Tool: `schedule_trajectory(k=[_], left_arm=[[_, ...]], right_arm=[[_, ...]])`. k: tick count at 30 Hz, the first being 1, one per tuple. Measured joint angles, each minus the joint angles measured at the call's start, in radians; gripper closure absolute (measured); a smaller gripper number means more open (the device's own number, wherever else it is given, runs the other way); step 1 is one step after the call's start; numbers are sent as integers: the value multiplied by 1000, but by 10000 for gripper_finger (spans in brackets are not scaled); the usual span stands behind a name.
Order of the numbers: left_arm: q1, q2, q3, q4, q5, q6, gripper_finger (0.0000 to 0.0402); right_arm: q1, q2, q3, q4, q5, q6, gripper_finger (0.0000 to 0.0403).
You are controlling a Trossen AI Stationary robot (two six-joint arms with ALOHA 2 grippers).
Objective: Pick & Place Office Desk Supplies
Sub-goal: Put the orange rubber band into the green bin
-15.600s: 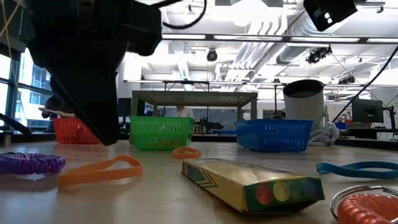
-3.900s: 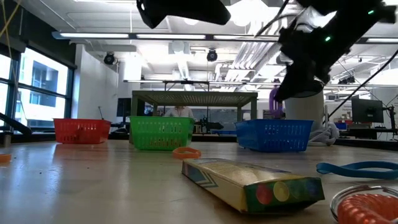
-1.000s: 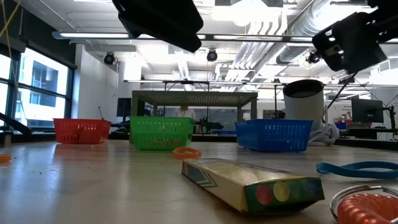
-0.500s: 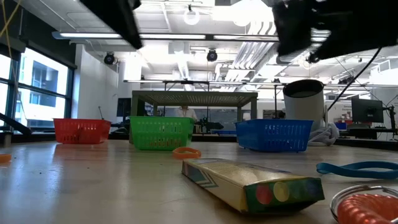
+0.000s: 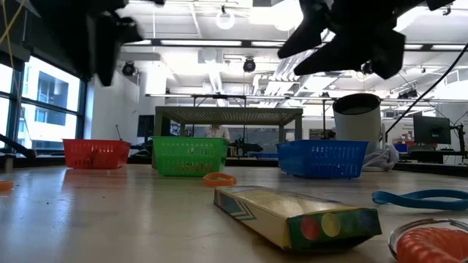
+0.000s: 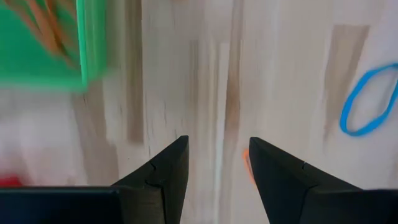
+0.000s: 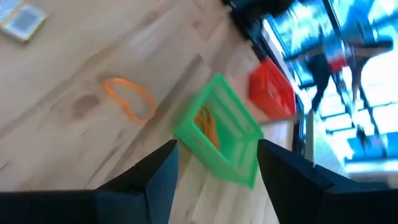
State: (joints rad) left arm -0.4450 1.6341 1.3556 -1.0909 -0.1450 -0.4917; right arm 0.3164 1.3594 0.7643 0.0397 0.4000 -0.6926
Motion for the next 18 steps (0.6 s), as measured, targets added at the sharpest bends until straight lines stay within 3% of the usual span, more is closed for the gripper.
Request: schedule_trajectory(k=[4,8,15,18], left_arm=[[7,0,0,-69,73,-126,241],[-45,0,0,-98,98,-181,241],[-175,0,-10,-90,-90,-364,241],[-219,0,-30,-79,-114,-480,241]], right_arm=[[-6,5,0,-4,23,213,195],[-1,5,0,-6,24,309,195],[49,5,0,1,14,550,195],[91,5,0,-18,13,591,195]])
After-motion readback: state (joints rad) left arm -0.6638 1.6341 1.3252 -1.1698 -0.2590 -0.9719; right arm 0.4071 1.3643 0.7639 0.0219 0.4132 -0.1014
